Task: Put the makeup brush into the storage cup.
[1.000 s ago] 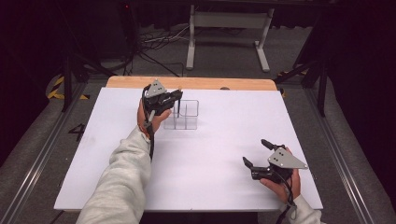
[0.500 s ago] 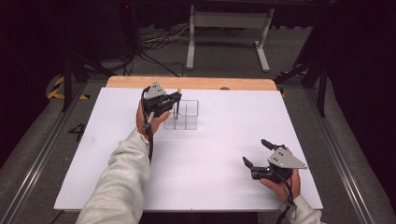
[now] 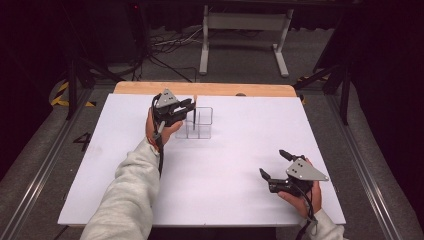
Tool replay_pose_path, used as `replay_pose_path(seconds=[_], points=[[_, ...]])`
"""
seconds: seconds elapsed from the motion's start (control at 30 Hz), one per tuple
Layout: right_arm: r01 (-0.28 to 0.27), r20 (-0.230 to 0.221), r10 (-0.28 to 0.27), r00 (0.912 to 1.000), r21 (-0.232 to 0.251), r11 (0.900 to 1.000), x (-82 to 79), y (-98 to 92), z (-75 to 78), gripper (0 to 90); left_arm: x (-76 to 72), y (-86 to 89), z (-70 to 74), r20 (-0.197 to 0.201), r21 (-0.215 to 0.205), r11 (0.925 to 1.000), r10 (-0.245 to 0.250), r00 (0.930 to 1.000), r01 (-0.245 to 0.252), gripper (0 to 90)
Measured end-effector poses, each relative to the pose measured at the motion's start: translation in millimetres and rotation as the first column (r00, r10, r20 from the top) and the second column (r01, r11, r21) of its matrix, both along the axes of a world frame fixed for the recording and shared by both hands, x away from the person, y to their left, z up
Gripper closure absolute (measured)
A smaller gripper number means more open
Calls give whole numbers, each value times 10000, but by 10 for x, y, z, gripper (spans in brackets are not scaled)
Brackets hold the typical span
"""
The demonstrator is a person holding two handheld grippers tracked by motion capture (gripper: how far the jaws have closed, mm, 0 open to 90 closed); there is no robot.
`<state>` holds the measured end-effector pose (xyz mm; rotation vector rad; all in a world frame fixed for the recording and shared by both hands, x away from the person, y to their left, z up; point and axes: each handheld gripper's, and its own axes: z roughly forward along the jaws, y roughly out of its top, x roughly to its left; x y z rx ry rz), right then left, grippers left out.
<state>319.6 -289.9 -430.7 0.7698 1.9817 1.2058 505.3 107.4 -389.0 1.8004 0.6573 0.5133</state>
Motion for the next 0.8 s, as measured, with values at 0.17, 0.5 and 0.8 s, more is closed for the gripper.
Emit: replay_pose_path(seconds=[0.17,0.5,0.8], points=[[2,19,-2,10000,-27,10000,-3,3,3,120,-57,47,33,240,71,9999,149,9996,-151,646],[11,58,-11,10000,-82,10000,-7,12,7,121,-223,159,159,779,-6,9991,418,9961,-419,471],[-9,52,9,10000,-75,10000,-10,19,9,121,-369,194,219,1134,366,9968,660,9914,-706,275]])
